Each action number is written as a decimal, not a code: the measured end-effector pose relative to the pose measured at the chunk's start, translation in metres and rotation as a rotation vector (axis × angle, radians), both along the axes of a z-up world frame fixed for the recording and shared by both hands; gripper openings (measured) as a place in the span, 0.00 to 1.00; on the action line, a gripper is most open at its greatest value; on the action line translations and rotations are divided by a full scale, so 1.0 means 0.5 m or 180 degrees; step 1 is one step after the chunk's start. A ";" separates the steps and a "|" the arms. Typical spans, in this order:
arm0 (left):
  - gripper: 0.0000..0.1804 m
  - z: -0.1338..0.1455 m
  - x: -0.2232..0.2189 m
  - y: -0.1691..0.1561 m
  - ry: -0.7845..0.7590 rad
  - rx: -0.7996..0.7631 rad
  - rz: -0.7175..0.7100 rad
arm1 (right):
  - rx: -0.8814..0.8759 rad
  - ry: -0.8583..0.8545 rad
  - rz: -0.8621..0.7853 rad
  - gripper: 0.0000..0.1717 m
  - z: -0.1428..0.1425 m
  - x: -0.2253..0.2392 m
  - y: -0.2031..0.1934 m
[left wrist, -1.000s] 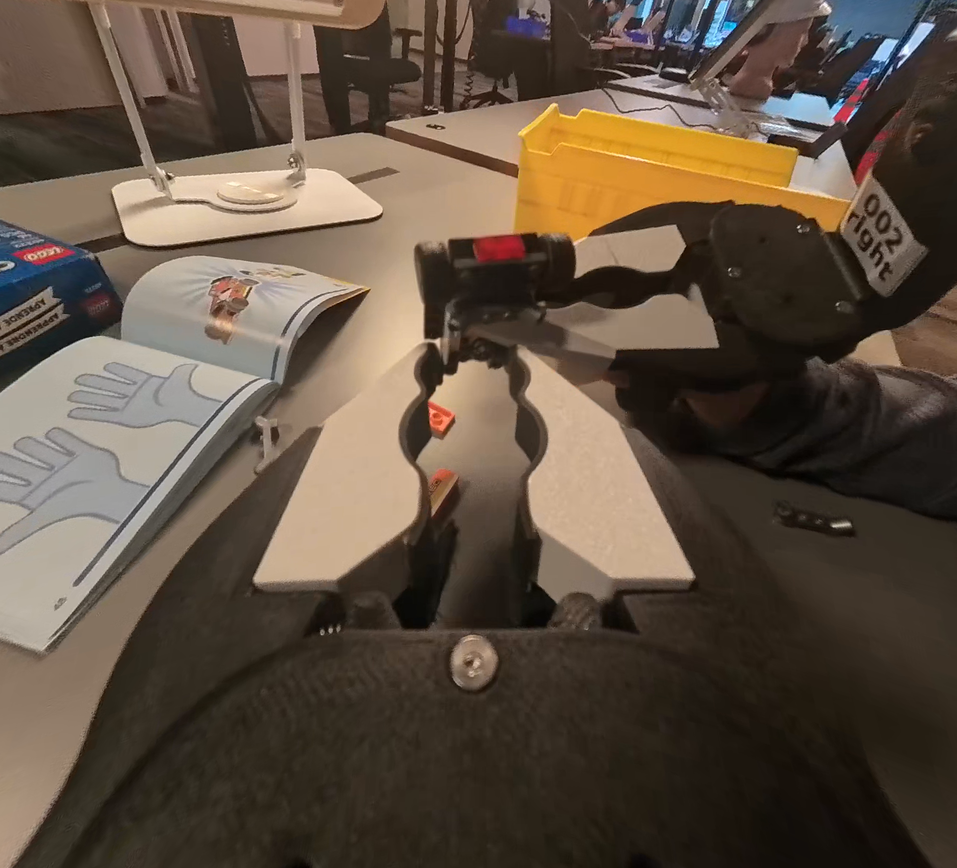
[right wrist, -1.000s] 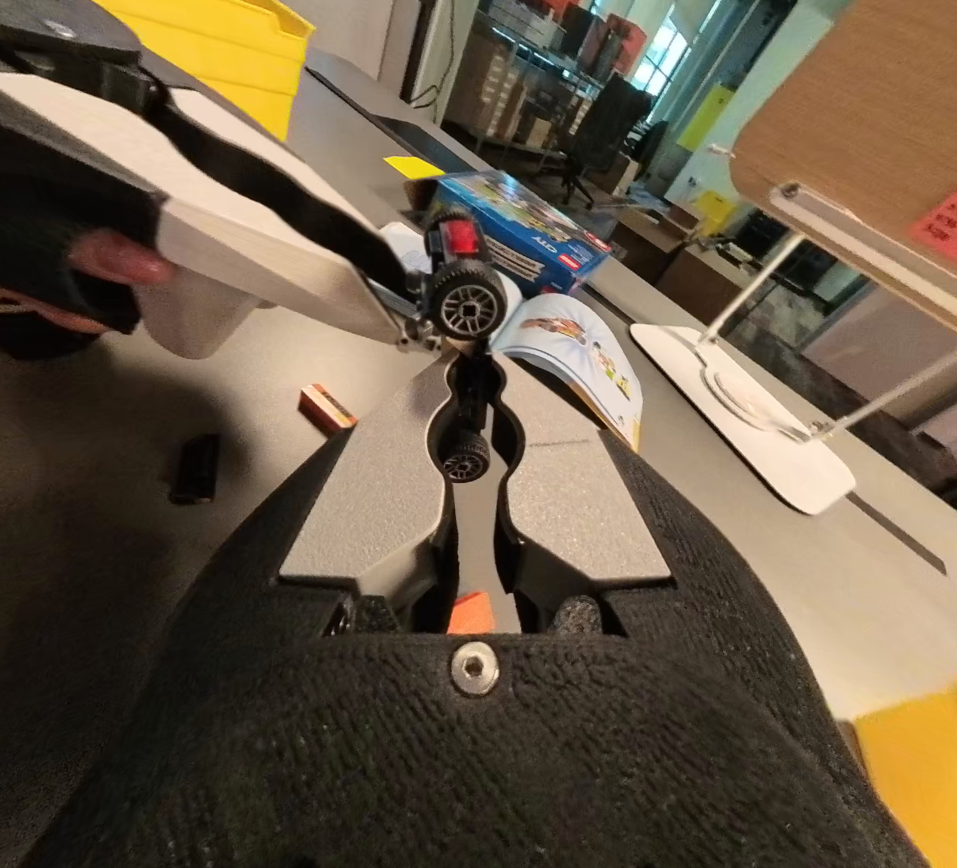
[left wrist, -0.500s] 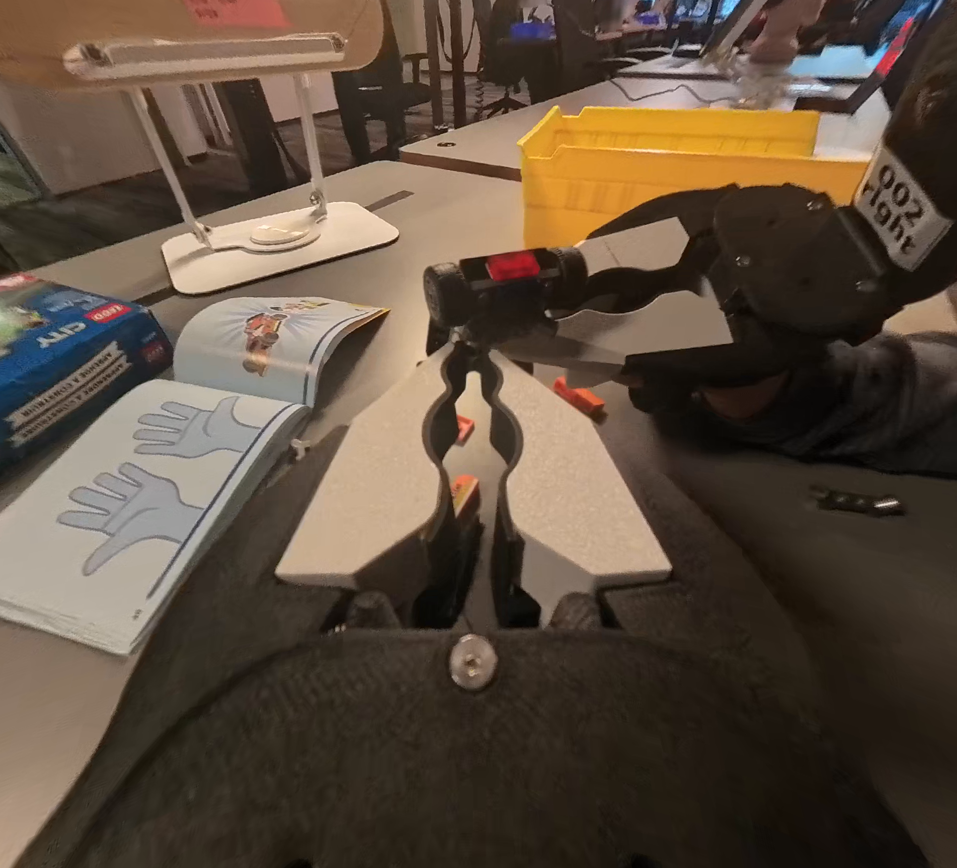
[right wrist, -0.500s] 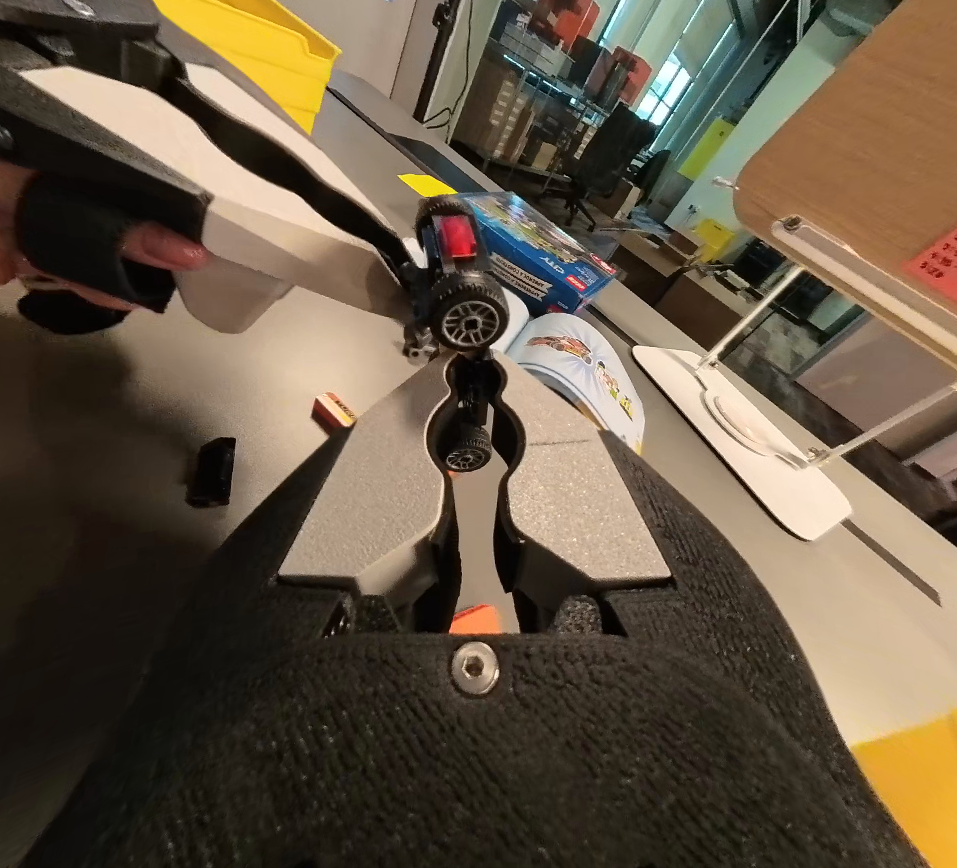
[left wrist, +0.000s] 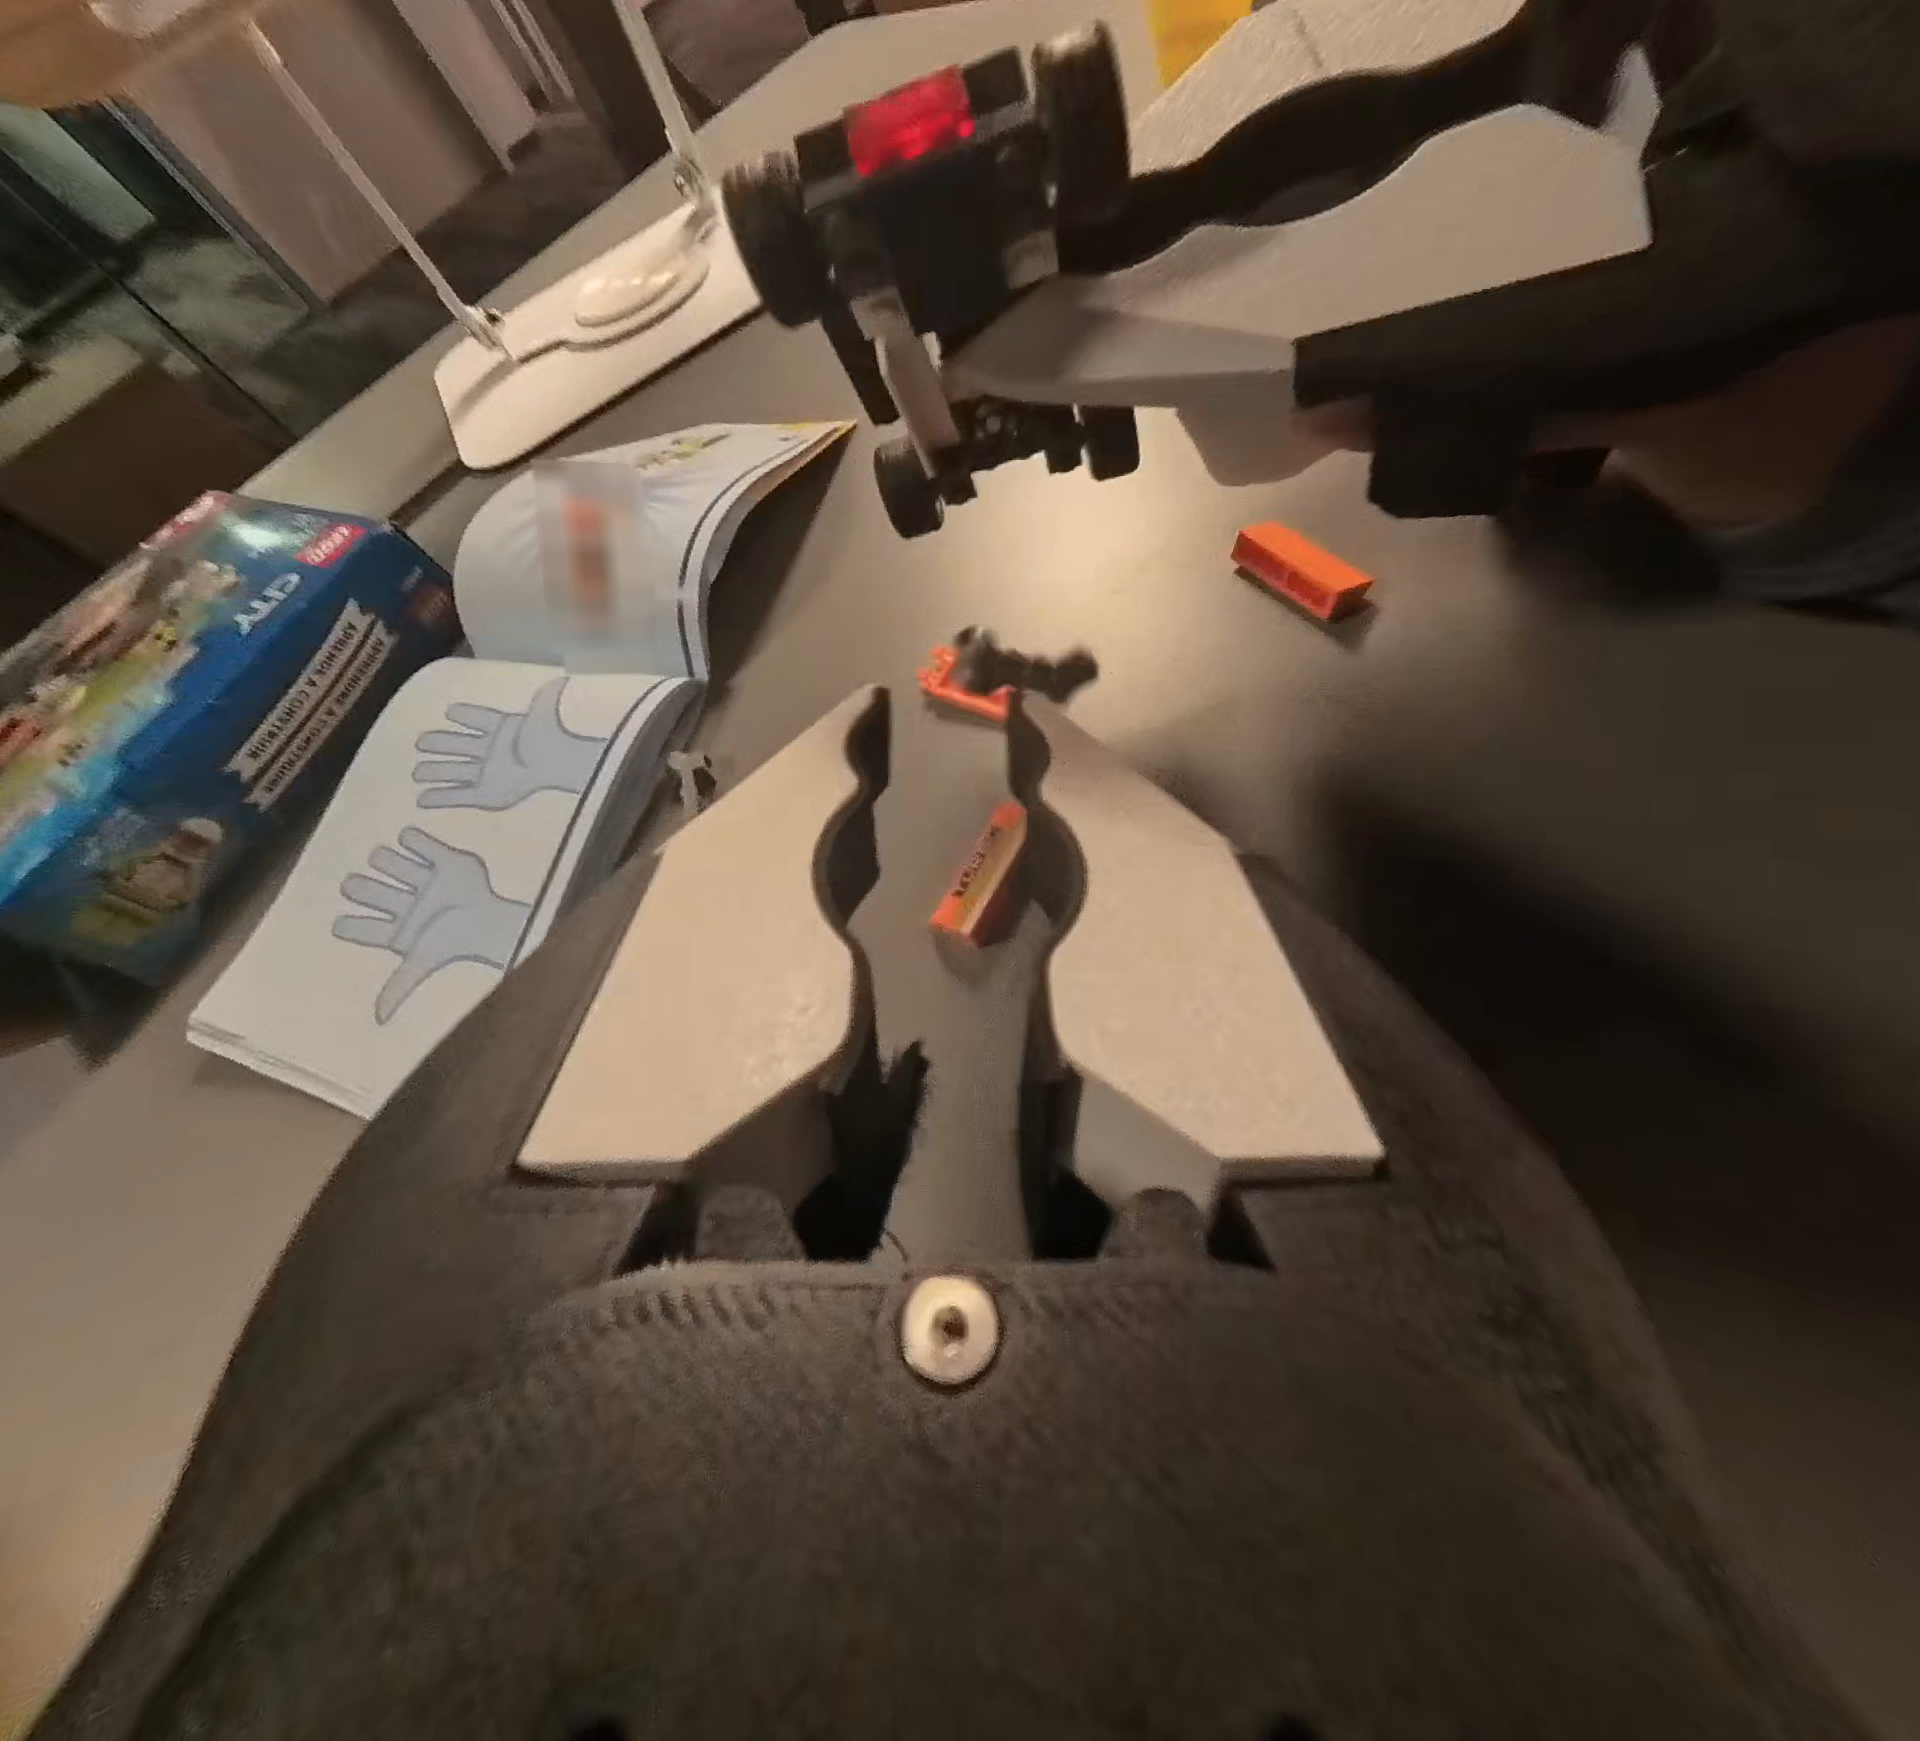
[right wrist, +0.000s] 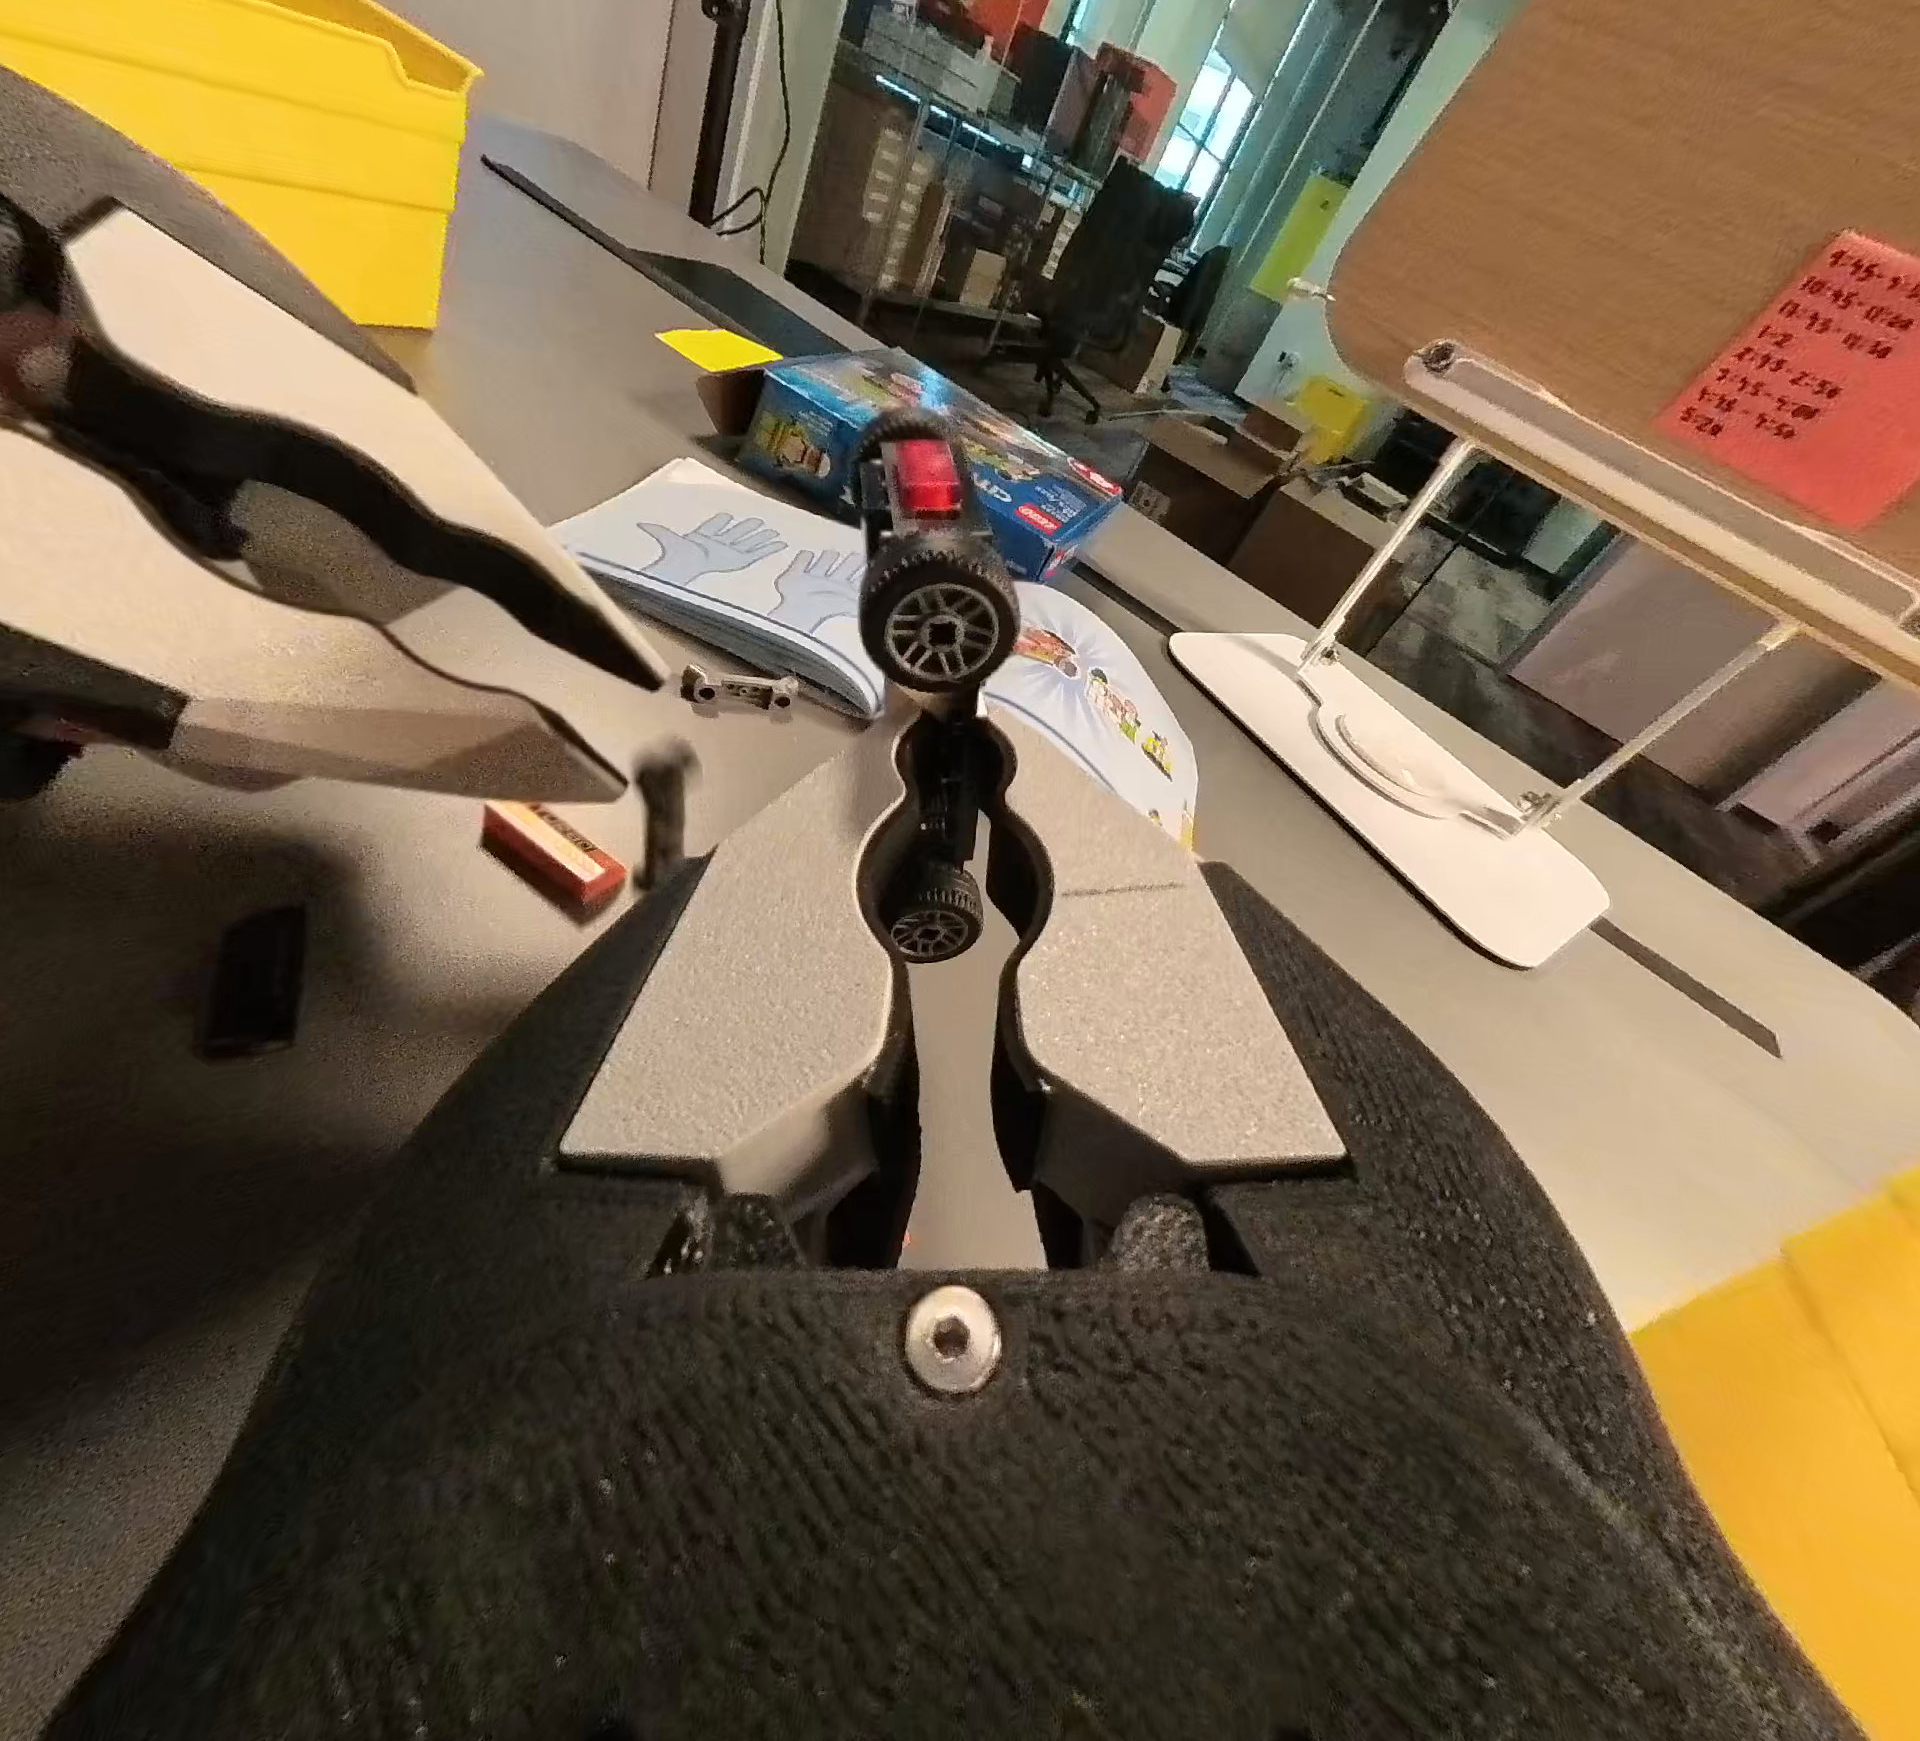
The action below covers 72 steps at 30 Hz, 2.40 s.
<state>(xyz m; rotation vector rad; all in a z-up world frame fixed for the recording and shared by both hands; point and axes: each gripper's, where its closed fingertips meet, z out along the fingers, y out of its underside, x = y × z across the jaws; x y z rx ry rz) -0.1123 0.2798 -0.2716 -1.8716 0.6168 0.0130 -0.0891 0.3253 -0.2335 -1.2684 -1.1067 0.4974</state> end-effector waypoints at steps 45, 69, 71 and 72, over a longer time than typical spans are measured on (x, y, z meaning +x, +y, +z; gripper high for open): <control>0.00 0.073 -0.040 -0.014 -0.1154 0.0095 -0.0153 | 0.2764 -0.1710 -0.0912 0.01 -0.001 0.038 0.040; 0.04 0.024 0.001 -0.042 0.2198 0.1376 -0.0957 | 0.2824 -0.1638 0.0191 0.01 -0.052 -0.023 -0.058; 0.04 0.022 0.000 -0.042 0.2398 0.1454 -0.0958 | 0.2832 -0.1659 0.0210 0.01 -0.054 -0.023 -0.057; 0.05 0.020 -0.002 -0.041 0.2455 0.1455 -0.0945 | 0.2840 -0.1662 0.0214 0.01 -0.055 -0.023 -0.057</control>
